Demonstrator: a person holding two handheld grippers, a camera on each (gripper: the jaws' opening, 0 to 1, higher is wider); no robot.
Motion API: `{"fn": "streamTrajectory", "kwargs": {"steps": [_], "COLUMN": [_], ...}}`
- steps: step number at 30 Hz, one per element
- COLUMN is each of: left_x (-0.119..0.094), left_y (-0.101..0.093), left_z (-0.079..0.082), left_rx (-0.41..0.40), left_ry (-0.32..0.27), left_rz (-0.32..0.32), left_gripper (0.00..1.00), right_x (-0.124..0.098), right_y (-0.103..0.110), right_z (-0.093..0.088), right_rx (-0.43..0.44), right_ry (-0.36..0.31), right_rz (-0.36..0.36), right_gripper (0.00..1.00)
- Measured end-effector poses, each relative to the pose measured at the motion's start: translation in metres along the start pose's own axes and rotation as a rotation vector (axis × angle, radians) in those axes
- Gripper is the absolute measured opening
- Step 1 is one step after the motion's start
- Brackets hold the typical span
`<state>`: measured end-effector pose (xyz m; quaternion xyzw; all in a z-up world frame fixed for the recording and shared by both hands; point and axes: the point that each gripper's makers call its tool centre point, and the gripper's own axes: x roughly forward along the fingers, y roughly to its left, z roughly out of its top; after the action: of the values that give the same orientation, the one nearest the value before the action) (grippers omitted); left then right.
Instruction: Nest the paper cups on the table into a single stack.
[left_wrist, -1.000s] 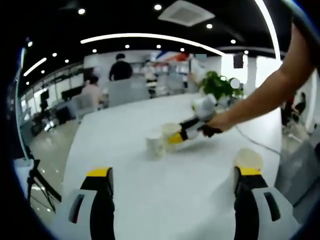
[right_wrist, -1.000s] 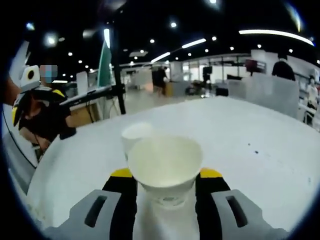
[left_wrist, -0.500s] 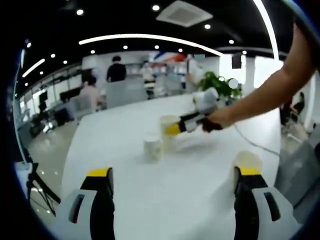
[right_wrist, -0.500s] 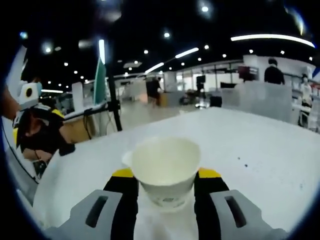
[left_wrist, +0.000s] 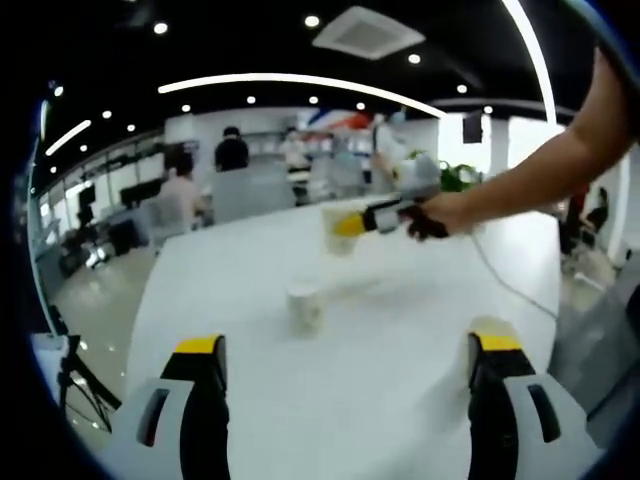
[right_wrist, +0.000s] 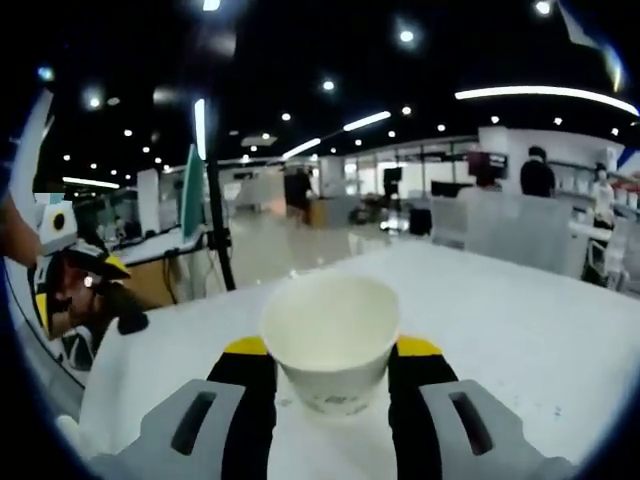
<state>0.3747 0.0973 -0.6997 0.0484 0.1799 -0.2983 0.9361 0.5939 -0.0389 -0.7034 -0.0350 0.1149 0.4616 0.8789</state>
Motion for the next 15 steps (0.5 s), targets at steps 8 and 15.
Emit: {"fn": "streamTrajectory", "kwargs": {"steps": [8,15], "left_x": [-0.003,-0.007], "left_y": [-0.004,-0.001], "left_z": [-0.002,0.003], "left_rx": [0.0,0.006], "left_ry": [0.008,0.002], "left_rz": [-0.019,-0.019], "left_gripper": [0.98,0.98], "right_x": [-0.018,-0.034], "right_y": [0.005,0.01], "right_z": [0.036,0.054], "right_rx": [0.012,-0.004], "right_ry": [-0.025,-0.023], "right_rz": [-0.024,-0.07], "right_gripper": [0.4,0.39]}}
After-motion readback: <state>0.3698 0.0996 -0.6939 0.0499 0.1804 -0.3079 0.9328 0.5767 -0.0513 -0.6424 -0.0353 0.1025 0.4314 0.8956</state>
